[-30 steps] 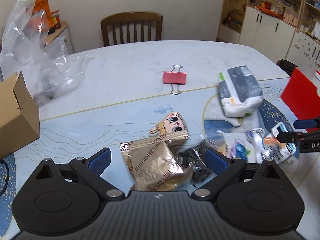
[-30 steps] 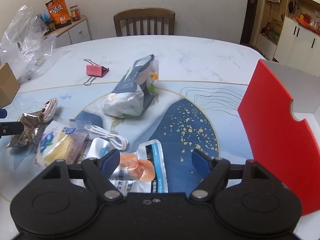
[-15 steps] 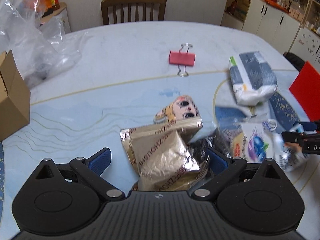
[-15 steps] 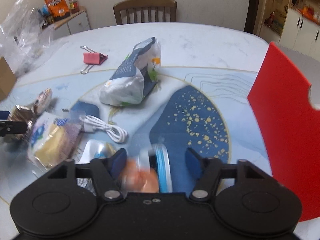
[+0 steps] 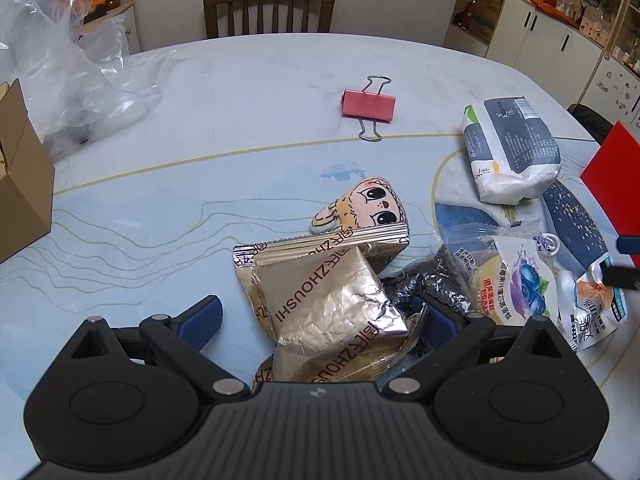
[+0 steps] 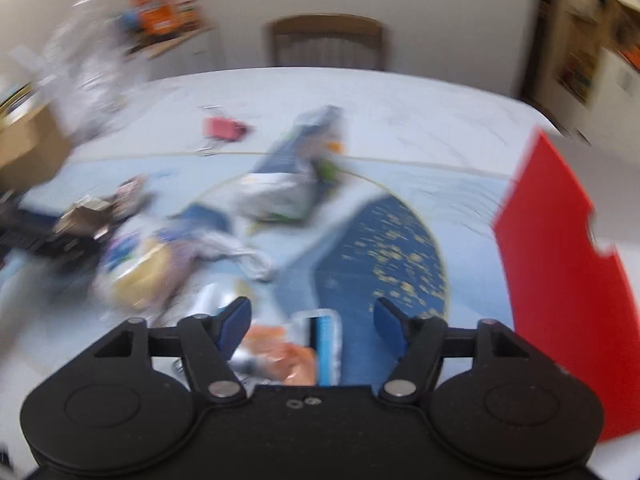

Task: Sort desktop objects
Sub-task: 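Grasp the gold foil packet with the left tool while the right tool grasps the white chicken pouch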

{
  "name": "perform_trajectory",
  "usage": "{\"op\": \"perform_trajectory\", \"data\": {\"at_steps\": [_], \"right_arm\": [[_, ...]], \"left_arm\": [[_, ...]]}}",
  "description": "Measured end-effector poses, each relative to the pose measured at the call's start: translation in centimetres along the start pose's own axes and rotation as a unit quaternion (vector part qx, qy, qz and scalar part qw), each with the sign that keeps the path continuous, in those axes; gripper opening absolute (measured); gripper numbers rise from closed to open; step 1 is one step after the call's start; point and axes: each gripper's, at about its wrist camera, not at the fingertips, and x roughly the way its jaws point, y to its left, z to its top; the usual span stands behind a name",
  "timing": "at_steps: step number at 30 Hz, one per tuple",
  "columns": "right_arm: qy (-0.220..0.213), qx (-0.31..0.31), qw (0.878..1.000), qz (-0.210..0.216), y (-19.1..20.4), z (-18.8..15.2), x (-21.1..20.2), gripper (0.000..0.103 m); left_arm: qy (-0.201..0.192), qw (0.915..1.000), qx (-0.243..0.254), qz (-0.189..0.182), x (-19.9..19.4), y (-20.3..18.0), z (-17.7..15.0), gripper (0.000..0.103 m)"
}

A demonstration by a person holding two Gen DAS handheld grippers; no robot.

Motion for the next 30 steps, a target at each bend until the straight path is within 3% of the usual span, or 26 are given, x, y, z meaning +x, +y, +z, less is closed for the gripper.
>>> {"op": "perform_trajectory", "data": {"at_steps": [4,9,16,20,24,30], "right_arm": [[0.006,-0.100,0.994,0.042,2.4,-0.2,-1.3,0.071],[0.023,-0.166,0.983,0.079,4.8,-0.9,-0.7,0.072],[0.027,-0.251,0.966,0.056,6.1,-2.1,1.6,0.073],[0.029,-0.223,0.972,0.074,5.1,-1.1,2.6,0.074],[0.046,-0.143,0.983,0.105,3.4,-0.3,3.8,0.075],[0.026,-0.139,0.985,0.098,3.3,-0.9,3.6,0.072]], "left_arm": [[-0.001,1.0000,0.001,-0.001,0.0,0.1,0.0,0.102],[-0.001,1.0000,0.000,-0.001,0.0,0.1,-0.1,0.102],[0.002,0.9999,0.006,0.008,0.2,0.3,-0.1,0.102],[0.003,0.9998,0.013,0.013,0.3,0.3,-0.1,0.102],[0.004,0.9996,0.022,0.018,0.4,0.1,0.0,0.102],[-0.001,0.9997,0.021,0.015,0.4,0.0,-0.2,0.100]]}}
